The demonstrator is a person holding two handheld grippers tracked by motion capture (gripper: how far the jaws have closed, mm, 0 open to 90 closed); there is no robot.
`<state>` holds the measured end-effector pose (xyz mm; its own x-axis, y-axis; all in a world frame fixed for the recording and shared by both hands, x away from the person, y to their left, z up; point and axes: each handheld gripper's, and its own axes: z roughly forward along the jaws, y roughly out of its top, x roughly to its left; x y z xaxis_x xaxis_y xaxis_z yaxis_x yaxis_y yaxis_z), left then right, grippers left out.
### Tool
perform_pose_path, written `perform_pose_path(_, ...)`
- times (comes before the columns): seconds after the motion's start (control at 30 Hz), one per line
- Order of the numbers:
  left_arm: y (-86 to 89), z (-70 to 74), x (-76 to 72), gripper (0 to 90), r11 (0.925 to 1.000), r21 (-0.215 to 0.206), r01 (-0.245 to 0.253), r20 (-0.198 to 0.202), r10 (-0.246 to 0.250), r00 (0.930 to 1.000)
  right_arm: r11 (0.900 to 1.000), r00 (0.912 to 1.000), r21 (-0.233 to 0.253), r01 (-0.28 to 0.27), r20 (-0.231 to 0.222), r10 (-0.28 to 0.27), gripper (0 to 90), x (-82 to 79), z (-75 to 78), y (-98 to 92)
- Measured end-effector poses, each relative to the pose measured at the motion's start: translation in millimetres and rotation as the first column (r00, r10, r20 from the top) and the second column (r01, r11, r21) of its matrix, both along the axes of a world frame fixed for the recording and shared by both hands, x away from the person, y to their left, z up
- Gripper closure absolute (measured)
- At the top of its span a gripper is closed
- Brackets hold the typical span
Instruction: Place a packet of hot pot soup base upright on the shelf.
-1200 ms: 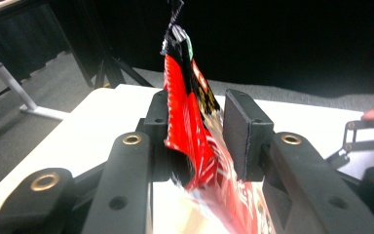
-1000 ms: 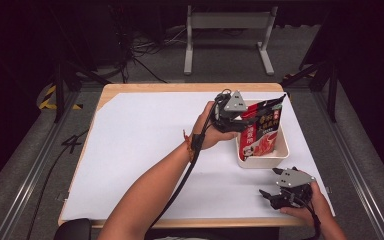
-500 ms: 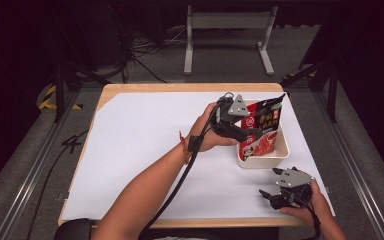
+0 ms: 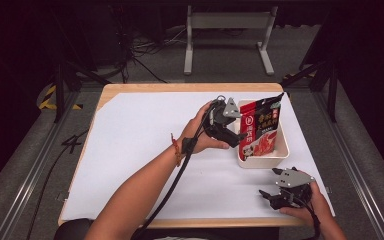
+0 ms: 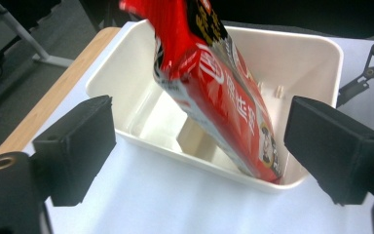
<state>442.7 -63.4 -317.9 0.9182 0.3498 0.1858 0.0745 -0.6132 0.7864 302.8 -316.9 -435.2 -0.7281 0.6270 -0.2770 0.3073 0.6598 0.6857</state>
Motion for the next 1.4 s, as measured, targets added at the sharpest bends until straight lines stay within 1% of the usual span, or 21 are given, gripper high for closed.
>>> perform_pose_path(0.07,3.1,-2.6,0.9,10.0,1.0,-0.001,-0.003,-0.001,0.003,1.0,1.0,1.0,0.004,0.006,0.002,-0.006,16.4,0.3,0.0,-0.3)
perform_pose_path(0.1,4.9,-3.8,1.5,9.8,1.0,-0.008,-0.003,-0.009,0.003,1.0,1.0,1.0,0.004,0.006,0.002,-0.006,16.4,0.2,0.0,-0.3)
perform_pose_path(0.17,8.3,-5.5,2.2,9.6,0.9997,-0.023,-0.001,-0.002,0.001,1.0,1.0,1.0,-0.001,0.001,0.001,-0.001,16.4,0.1,0.0,-0.1)
perform_pose_path(0.2,10.7,-6.7,2.6,9.4,0.9996,-0.028,0.008,-0.007,-0.008,0.9999,1.0,1.0,-0.001,0.0,0.001,0.0,16.4,0.0,0.0,0.0)
perform_pose_path(0.3,14.8,-9.5,2.4,8.9,0.9999,-0.012,0.012,0.005,-0.012,0.9999,1.0,1.0,0.002,0.002,0.001,-0.002,16.4,0.0,0.1,-0.4)
perform_pose_path(0.4,18.5,-11.0,2.7,8.1,0.9997,-0.016,0.016,0.001,-0.016,0.9999,1.0,1.0,0.001,0.004,0.001,-0.004,16.4,0.5,-0.2,-0.3)
perform_pose_path(0.53,23.3,-13.0,2.0,7.4,0.9998,0.004,0.02,0.017,-0.02,0.9997,1.0,1.0,-0.005,-0.003,0.0,0.003,16.4,0.0,-0.3,0.7)
perform_pose_path(0.57,24.2,-13.8,1.3,7.2,0.9998,0.008,0.019,0.012,-0.019,0.9997,1.0,1.0,-0.005,-0.004,0.001,0.004,16.4,0.1,-0.2,0.4)
perform_pose_path(0.6,26.2,-14.9,0.9,6.0,0.9995,0.016,0.026,0.023,-0.026,0.9994,1.0,1.0,-0.002,0.0,0.0,0.0,16.4,0.2,-0.2,0.4)
perform_pose_path(0.63,27.4,-15.7,0.8,5.8,0.9993,0.015,0.033,0.028,-0.033,0.9991,1.0,1.0,0.0,0.003,0.001,-0.003,16.4,0.4,-0.2,0.0)
perform_pose_path(0.67,29.4,-16.5,0.7,5.3,0.9988,0.02,0.044,0.023,-0.044,0.9988,1.0,1.0,0.001,0.004,0.001,-0.004,16.4,0.4,-0.2,-0.2)
perform_pose_path(0.7,31.1,-17.2,0.4,4.5,0.9988,0.022,0.044,0.021,-0.044,0.9988,1.0,1.0,0.003,0.004,0.001,-0.004,16.4,0.4,-0.2,-0.2)
perform_pose_path(0.77,34.1,-18.2,-0.7,5.0,0.9987,0.036,0.035,0.036,-0.037,0.9987,1.0,1.0,0.002,0.003,0.001,-0.003,16.4,0.4,-0.2,0.0)
perform_pose_path(0.93,42.6,-20.6,-3.9,5.1,0.9977,0.059,0.034,0.047,-0.037,0.9982,1.0,1.0,0.0,0.001,0.0,-0.001,16.4,0.5,-0.3,0.3)
perform_pose_path(1.07,50.8,-24.6,-8.1,5.2,0.9956,0.09,0.026,0.07,-0.033,0.997,1.0,1.0,0.002,0.003,0.001,-0.003,16.4,0.5,-0.3,0.2)
perform_pose_path(1.2,60.6,-29.5,-11.9,5.0,0.9942,0.105,0.021,0.076,-0.03,0.9966,1.0,1.0,0.003,0.004,0.001,-0.004,16.4,0.3,-0.2,0.2)
perform_pose_path(1.3,67.3,-31.1,-14.3,4.9,0.9934,0.114,0.011,0.101,-0.023,0.9946,1.0,1.0,0.009,0.005,-0.001,-0.005,16.3,0.1,0.7,-0.5)
perform_pose_path(1.37,72.1,-32.2,-16.2,4.8,0.9929,0.119,0.011,0.102,-0.023,0.9946,1.0,1.0,0.012,0.008,0.001,-0.008,16.3,0.0,0.9,-0.8)
perform_pose_path(1.4,74.5,-33.1,-17.6,4.8,0.9929,0.119,0.002,0.103,-0.015,0.9946,1.0,1.0,0.012,0.01,0.002,-0.01,16.3,0.0,0.9,-0.9)
